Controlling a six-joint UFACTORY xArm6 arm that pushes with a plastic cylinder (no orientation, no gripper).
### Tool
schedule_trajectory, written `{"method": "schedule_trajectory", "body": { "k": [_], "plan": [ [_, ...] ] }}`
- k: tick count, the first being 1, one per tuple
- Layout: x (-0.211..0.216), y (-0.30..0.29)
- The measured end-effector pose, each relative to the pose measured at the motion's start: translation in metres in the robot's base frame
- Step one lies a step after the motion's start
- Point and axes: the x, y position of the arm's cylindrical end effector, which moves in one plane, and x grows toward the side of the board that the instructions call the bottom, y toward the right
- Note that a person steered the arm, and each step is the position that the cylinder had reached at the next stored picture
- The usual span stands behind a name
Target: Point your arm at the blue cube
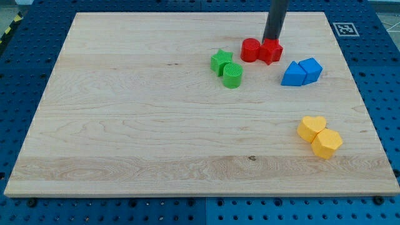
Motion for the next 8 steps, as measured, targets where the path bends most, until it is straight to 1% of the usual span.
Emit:
{"method": "schedule_trajectory", "body": {
  "k": [2, 3, 4, 5, 6, 7, 8],
  "plan": [
    [0.048, -0.002],
    [0.049, 0.004],
    [0.036, 0.044],
    [0.032, 0.079],
    [0.045, 0.113],
    [0.078, 0.131],
    [0.089, 0.123]
  ]
}}
